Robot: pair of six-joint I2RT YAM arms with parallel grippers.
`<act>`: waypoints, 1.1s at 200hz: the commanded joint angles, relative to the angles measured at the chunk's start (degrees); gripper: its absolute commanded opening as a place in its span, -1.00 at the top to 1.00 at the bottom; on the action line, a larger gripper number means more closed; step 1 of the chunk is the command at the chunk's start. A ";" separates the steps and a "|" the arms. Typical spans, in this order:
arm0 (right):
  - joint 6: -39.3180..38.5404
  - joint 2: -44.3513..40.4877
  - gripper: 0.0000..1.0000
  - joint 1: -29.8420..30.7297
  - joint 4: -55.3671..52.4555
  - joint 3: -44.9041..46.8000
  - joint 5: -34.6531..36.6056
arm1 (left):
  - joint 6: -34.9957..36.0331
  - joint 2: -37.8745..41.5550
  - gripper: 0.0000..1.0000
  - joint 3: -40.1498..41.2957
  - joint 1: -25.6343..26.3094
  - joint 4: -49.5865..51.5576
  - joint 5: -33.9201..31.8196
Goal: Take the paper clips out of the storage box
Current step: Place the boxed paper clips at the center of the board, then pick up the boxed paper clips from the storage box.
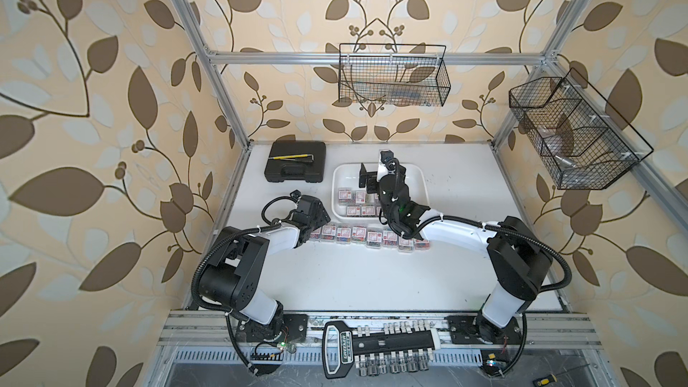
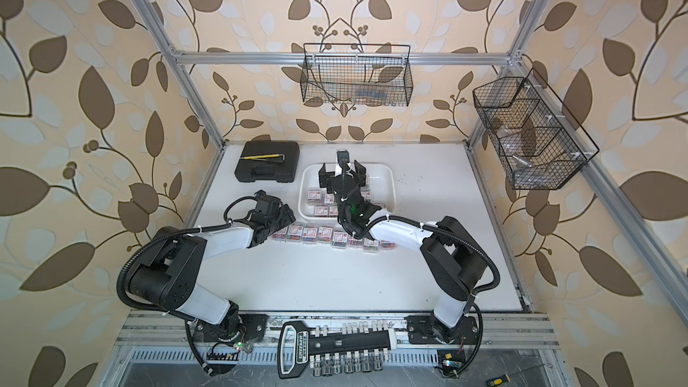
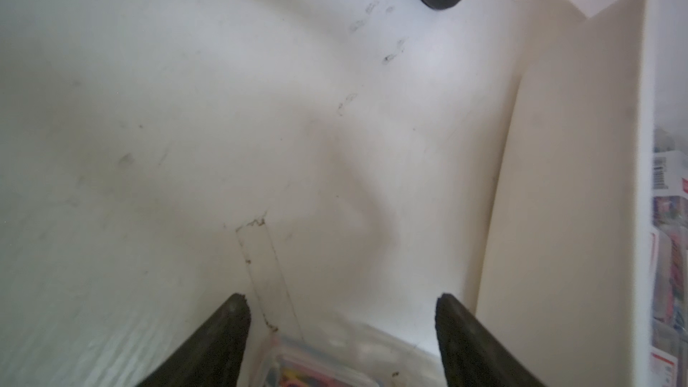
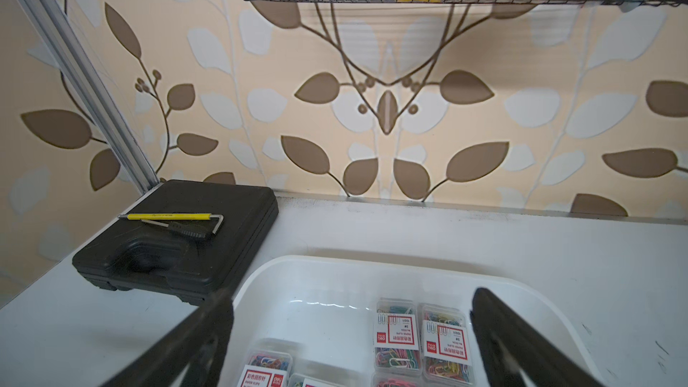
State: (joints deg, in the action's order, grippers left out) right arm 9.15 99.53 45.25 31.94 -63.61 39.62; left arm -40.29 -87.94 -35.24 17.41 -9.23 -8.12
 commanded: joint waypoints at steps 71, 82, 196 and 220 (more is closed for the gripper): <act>16.48 -9.34 -0.91 -4.56 -13.69 4.55 -1.56 | 2.71 9.68 -0.73 0.18 -0.29 5.61 -3.88; 18.55 -10.17 -0.86 -6.15 -15.08 5.91 -3.58 | 3.18 11.08 -0.74 -0.16 -0.27 6.60 -4.11; 19.53 5.41 -0.55 -17.28 -31.57 -5.92 -14.18 | 7.22 18.22 -0.75 0.79 1.43 4.64 4.91; 19.52 8.80 -0.55 -18.41 -32.20 -7.26 -15.59 | 7.42 19.32 -0.74 1.16 2.98 4.18 4.68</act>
State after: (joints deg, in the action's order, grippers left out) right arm 28.51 105.71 28.01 2.79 -68.73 25.78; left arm -34.54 -71.18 -34.87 18.85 -3.20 -4.38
